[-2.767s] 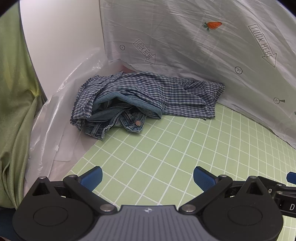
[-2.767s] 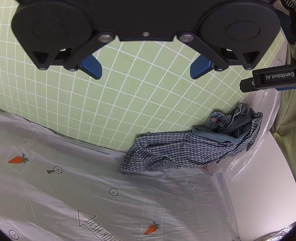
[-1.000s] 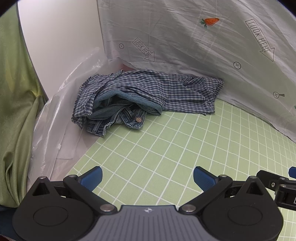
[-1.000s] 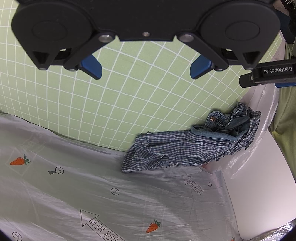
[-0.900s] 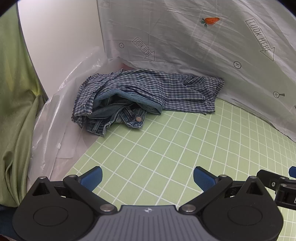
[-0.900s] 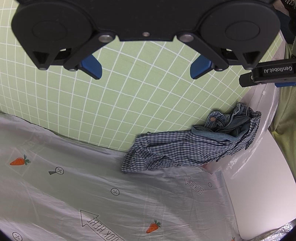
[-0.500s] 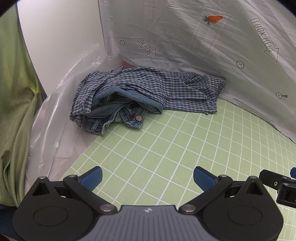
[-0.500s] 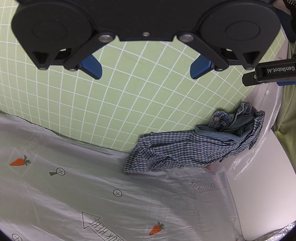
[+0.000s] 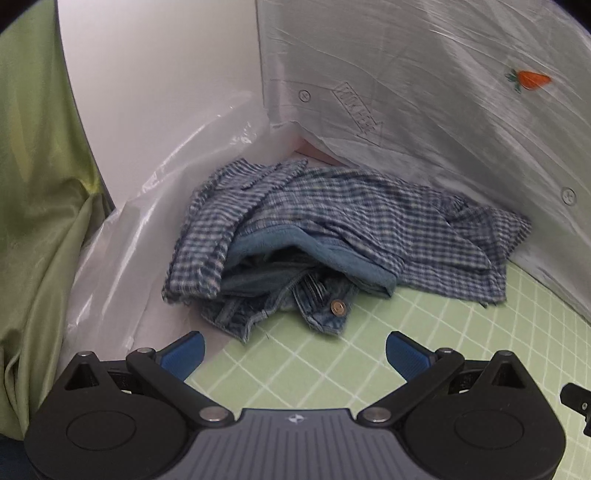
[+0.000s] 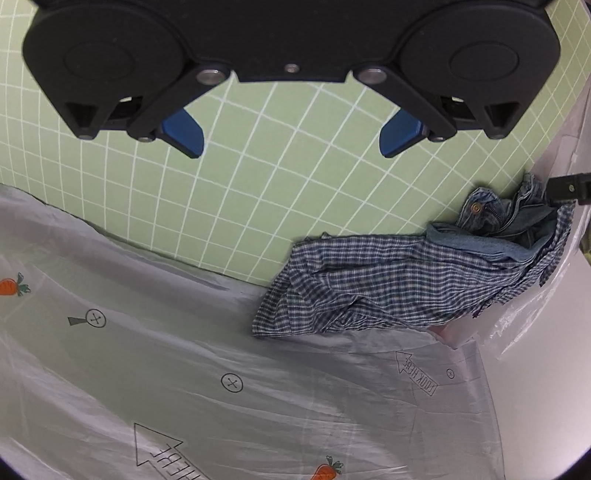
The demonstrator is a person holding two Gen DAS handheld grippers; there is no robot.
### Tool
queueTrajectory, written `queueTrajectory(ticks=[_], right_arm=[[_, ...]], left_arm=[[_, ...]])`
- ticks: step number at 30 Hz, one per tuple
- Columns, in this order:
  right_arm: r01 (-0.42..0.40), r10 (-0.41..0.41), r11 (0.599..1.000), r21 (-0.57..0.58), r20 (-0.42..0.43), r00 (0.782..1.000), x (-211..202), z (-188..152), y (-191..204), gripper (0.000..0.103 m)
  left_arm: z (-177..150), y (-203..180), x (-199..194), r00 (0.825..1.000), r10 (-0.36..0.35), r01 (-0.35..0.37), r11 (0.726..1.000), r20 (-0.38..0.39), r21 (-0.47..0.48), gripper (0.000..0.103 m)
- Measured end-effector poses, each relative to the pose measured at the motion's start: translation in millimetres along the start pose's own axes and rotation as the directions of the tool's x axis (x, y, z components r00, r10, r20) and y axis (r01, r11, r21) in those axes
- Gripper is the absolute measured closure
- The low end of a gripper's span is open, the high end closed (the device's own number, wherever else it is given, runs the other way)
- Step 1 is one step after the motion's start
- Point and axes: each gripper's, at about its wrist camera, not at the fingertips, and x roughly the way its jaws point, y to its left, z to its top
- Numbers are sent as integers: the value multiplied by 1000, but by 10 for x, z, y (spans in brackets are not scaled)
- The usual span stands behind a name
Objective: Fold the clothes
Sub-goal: 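Grasp the checked shirt with the left gripper while the right gripper grasps it too, then lift the checked shirt off the jeans with both grippers and pull it aside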
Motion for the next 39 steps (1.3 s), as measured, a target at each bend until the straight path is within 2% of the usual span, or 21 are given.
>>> queueTrajectory(ticks=[4,6,9,13,15,19,20,22,23,24,29,32,39], right_arm=[[-8,8,1000,-21,13,1000,412,275,61,6],[-8,9,998,-55,28,1000,627,427,117,9],[-17,20,996,-87,34,999,969,621,198,19],[-21,21,996,-92,2,1000,1475,799,278,27],[-22,21,998,-64,-24,999,1692,832,282,34],[-34,34,999,-11,-47,998,1927,822,265,46],[-31,30,999,-12,-41,999,1944,806,265,48],[-28,27,999,-34,-30,999,1942,783,274,65],[-27,26,999,-47,-26,999,1933,774,274,70],[-31,29,998,-52,-22,999,1916,764,264,82],[-54,55,997,-53,4,999,1763,687,200,97],[-43,46,997,-64,38,998,1559,611,178,98],[-17,23,998,-54,119,993,1008,454,130,99]], left_arm=[[341,168,376,996,86,-85,995,25,-52,3],[476,254,574,994,108,-106,992,19,-68,12],[606,359,847,992,128,-127,987,8,-97,20],[683,492,1112,994,111,-111,979,-11,-172,28],[697,554,1206,995,92,-95,971,-24,-219,38],[699,591,1294,997,76,-78,969,-18,-234,48],[694,595,1298,997,73,-74,969,-14,-234,50],[684,601,1297,998,67,-67,968,-9,-241,54],[681,603,1289,998,67,-66,967,-8,-244,58],[678,606,1282,998,66,-65,967,-6,-248,64],[665,634,1151,998,58,-52,963,13,-264,90],[655,649,999,998,54,-44,964,32,-264,99],[601,652,517,995,38,-18,974,88,-226,100]])
